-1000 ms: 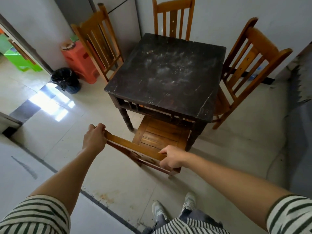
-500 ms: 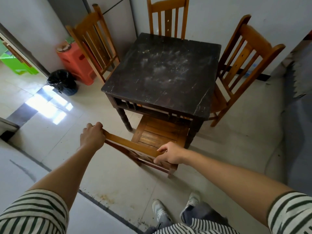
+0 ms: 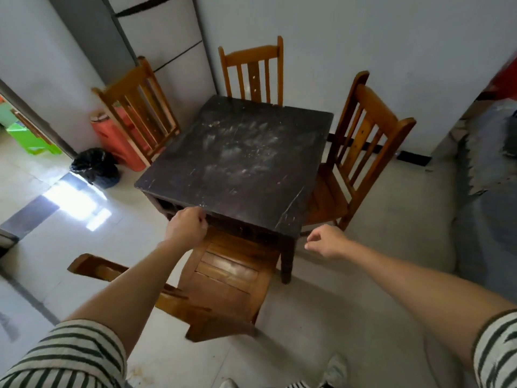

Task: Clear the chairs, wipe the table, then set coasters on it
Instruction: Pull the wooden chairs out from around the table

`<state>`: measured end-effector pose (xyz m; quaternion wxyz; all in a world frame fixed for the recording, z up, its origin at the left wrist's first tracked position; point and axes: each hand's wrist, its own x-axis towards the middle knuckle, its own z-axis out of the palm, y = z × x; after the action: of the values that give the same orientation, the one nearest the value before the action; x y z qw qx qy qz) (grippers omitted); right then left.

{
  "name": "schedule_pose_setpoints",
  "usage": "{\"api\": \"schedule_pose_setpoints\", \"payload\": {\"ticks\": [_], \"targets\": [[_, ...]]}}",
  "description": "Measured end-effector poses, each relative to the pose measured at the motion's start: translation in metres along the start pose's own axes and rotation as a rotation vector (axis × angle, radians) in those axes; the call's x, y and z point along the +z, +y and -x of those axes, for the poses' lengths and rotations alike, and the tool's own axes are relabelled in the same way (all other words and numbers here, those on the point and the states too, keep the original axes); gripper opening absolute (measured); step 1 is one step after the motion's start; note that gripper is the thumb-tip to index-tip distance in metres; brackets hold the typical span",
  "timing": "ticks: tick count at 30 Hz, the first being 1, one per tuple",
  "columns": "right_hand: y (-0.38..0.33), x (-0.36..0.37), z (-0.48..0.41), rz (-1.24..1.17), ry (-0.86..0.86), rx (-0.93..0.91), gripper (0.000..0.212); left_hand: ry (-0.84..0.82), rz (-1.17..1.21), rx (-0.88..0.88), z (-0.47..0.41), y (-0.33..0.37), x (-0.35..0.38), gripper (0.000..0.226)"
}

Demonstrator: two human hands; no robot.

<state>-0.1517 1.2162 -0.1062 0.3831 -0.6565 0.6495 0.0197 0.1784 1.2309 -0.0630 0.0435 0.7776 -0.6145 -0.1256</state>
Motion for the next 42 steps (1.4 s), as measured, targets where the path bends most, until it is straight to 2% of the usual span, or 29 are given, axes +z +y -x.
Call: {"api": "schedule_pose_setpoints", "payload": {"ticks": [6, 11, 18, 21, 27, 34, 40, 42], "targets": [[0.096, -0.101, -0.014, 0.085, 0.114, -0.021, 0.023, -0.102, 0.113, 0.064, -0.028, 0.141, 0.041, 0.022], [0.136, -0.162, -0.045, 0.143, 0.172, -0.035, 0.023, -0.165, 0.122, 0.122, -0.070, 0.213, 0.055, 0.022], [0.134, -0.256, -0.124, 0.215, 0.270, -0.226, 0.022, -0.172, 0.152, 0.084, -0.159, 0.275, 0.067, 0.019], [0.128, -0.312, -0.174, 0.244, 0.364, -0.288, 0.020, -0.191, 0.204, 0.087, -0.212, 0.314, 0.076, 0.021], [0.122, -0.406, -0.254, 0.323, 0.401, -0.285, 0.022, -0.278, 0.304, 0.115, -0.289, 0.392, 0.073, 0.018], [0.113, -0.449, -0.338, 0.467, 0.329, -0.397, 0.020, -0.367, 0.326, 0.103, -0.341, 0.429, 0.074, 0.019], [0.089, -0.476, -0.425, 0.664, 0.187, -0.597, 0.014, -0.378, 0.355, -0.090, -0.369, 0.456, 0.090, 0.023], [0.085, -0.482, -0.454, 0.769, 0.155, -0.690, 0.018, -0.367, 0.376, -0.168, -0.373, 0.472, 0.097, 0.022]]}}
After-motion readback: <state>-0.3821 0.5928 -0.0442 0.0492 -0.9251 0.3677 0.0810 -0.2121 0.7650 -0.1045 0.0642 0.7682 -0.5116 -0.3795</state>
